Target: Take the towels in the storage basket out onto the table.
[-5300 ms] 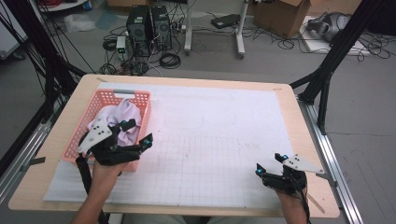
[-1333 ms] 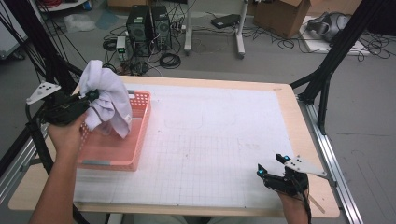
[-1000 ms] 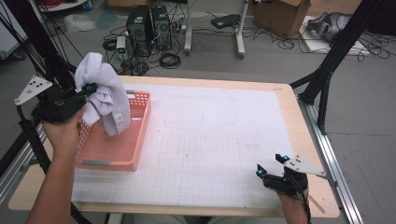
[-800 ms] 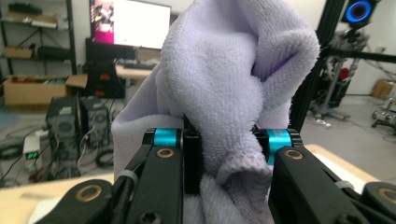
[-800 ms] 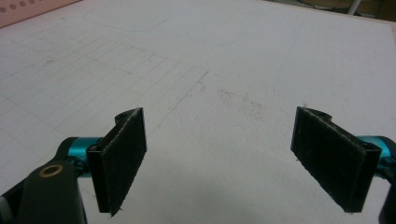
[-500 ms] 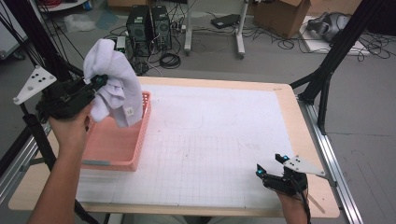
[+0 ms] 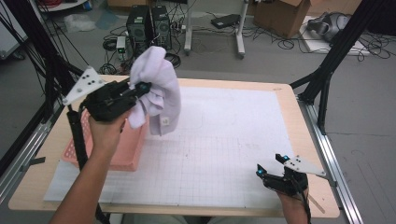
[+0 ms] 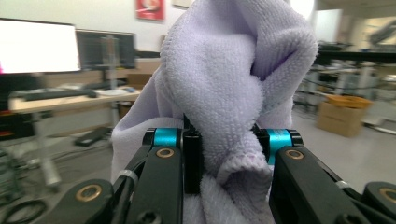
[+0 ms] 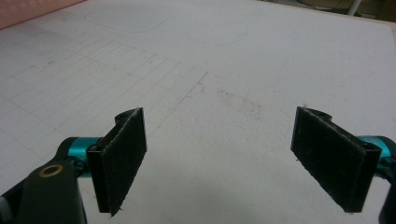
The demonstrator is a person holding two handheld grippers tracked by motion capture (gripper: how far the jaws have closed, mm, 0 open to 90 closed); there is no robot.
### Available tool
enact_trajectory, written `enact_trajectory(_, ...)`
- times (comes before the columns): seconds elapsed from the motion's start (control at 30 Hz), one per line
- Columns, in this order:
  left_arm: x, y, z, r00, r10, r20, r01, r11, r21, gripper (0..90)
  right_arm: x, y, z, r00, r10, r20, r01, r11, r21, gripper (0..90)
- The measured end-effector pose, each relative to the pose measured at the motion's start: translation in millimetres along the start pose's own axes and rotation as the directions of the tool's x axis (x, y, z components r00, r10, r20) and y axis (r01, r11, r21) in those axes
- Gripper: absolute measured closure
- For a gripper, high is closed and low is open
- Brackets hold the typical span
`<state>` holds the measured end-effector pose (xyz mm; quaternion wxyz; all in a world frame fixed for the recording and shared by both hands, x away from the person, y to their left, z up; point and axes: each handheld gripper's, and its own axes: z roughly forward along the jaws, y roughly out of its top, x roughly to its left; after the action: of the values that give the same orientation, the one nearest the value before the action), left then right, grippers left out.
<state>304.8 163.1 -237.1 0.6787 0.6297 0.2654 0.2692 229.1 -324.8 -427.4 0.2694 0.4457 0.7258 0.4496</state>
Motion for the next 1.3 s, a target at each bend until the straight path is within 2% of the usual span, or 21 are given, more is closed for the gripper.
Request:
enact_trajectory(0.1, -11.8, -5.2, 14.3, 0.9985, 0.005, 0.054, -0.005, 0.9999, 0.011, 74.5, -0.4, -0.1, -0.2, 1.0000, 0.002, -0.001, -0.002, 1.000, 0.000, 16.9)
enact_trajectory(0.27, -30.4, -16.9, 36.3, 0.9908, -0.006, 0.135, 0.002, 0.9995, 0.032, 74.5, -1.3, -0.2, -0.8, 1.0000, -0.002, -0.001, 0.002, 1.000, -0.003, 16.8)
enact_trajectory(0.3, -38.0, -23.1, 45.2, 0.9860, -0.019, 0.165, 0.013, 0.9991, 0.041, 74.5, -1.5, -0.2, -1.0, 1.0000, -0.002, -0.002, 0.002, 1.000, -0.003, 16.9)
enact_trajectory(0.33, -38.0, -23.1, 45.2, 0.9860, -0.019, 0.165, 0.013, 0.9991, 0.041, 74.5, -1.5, -0.2, -1.0, 1.0000, -0.002, -0.002, 0.002, 1.000, -0.003, 16.9)
enact_trajectory(0.43, -49.9, -33.9, 58.9, 0.9781, -0.028, 0.206, 0.014, 0.9976, 0.067, 74.5, -1.6, -0.2, -1.3, 1.0000, 0.003, -0.001, -0.003, 1.000, -0.002, 16.8)
enact_trajectory(0.47, -54.3, -38.2, 64.1, 0.9745, -0.033, 0.222, 0.017, 0.9970, 0.075, 74.5, -1.7, -0.1, -1.4, 1.0000, 0.003, -0.002, -0.003, 1.000, -0.003, 16.8)
enact_trajectory(0.5, -63.4, -47.5, 74.6, 0.9679, -0.043, 0.248, 0.019, 0.9950, 0.098, 74.4, -1.9, -0.1, -1.3, 1.0000, 0.002, 0.000, -0.002, 1.000, -0.005, 16.8)
enact_trajectory(0.53, -63.4, -47.5, 74.6, 0.9679, -0.043, 0.248, 0.019, 0.9950, 0.098, 74.4, -2.0, -0.1, -1.4, 1.0000, 0.001, 0.001, -0.001, 1.000, -0.004, 16.8)
enact_trajectory(0.6, -72.5, -58.0, 86.0, 0.9605, -0.045, 0.275, 0.010, 0.9918, 0.127, 74.4, -2.7, -0.2, -1.9, 1.0000, -0.002, 0.003, 0.002, 1.000, -0.003, 16.8)
enact_trajectory(0.7, -84.2, -77.4, 103.7, 0.9486, -0.071, 0.308, 0.013, 0.9825, 0.186, 74.3, -2.9, -0.5, -2.3, 1.0000, 0.001, 0.001, -0.001, 1.000, -0.003, 16.9)
enact_trajectory(0.73, -91.4, -92.1, 115.0, 0.9447, -0.074, 0.320, 0.000, 0.9745, 0.224, 74.1, -3.2, -0.7, -2.6, 1.0000, 0.002, 0.001, -0.002, 1.000, -0.003, 16.8)
enact_trajectory(0.77, -91.4, -92.1, 115.0, 0.9447, -0.074, 0.320, 0.000, 0.9745, 0.224, 74.0, -3.4, -0.9, -2.6, 1.0000, 0.003, 0.003, -0.003, 1.000, -0.003, 16.9)
enact_trajectory(0.8, -93.9, -99.3, 119.8, 0.9428, -0.079, 0.324, -0.002, 0.9706, 0.241, 74.0, -3.4, -0.9, -2.6, 1.0000, 0.003, 0.003, -0.003, 1.000, -0.003, 16.9)
enact_trajectory(0.93, -96.1, -125.7, 138.6, 0.9302, -0.121, 0.346, 0.017, 0.9569, 0.290, 72.8, -4.7, -1.9, -2.8, 1.0000, 0.005, 0.002, -0.005, 1.000, -0.003, 16.8)
enact_trajectory(0.97, -96.1, -133.0, 144.9, 0.9266, -0.125, 0.355, 0.010, 0.9510, 0.309, 72.8, -4.7, -1.9, -2.8, 1.0000, 0.005, 0.002, -0.005, 1.000, -0.003, 16.8)
enact_trajectory(1.1, -95.2, -154.7, 163.3, 0.9301, -0.158, 0.331, 0.032, 0.9338, 0.356, 69.3, -5.3, -3.2, -3.7, 0.9999, 0.013, 0.005, -0.013, 1.000, 0.004, 16.9)
enact_trajectory(1.13, -91.4, -167.0, 173.2, 0.9379, -0.184, 0.294, 0.056, 0.9175, 0.394, 68.1, -5.3, -3.5, -3.8, 0.9998, 0.017, 0.005, -0.017, 1.000, 0.005, 16.9)
enact_trajectory(1.17, -91.4, -167.0, 173.2, 0.9379, -0.184, 0.294, 0.056, 0.9175, 0.394, 66.9, -5.3, -3.5, -3.8, 0.9998, 0.017, 0.005, -0.017, 1.000, 0.005, 16.9)
enact_trajectory(1.2, -87.7, -174.9, 178.6, 0.9427, -0.196, 0.270, 0.069, 0.9055, 0.419, 66.9, -5.7, -3.9, -3.9, 0.9998, 0.017, 0.005, -0.017, 1.000, 0.005, 16.9)
enact_trajectory(1.27, -82.7, -184.4, 184.3, 0.9499, -0.217, 0.225, 0.099, 0.8928, 0.439, 60.3, -6.0, -4.4, -4.1, 0.9997, 0.024, 0.004, -0.024, 1.000, 0.006, 16.9)
enact_trajectory(1.3, -80.5, -187.6, 186.2, 0.9538, -0.236, 0.186, 0.132, 0.8852, 0.446, 51.0, -6.6, -4.6, -4.0, 0.9998, 0.020, 0.005, -0.020, 1.000, 0.004, 16.9)
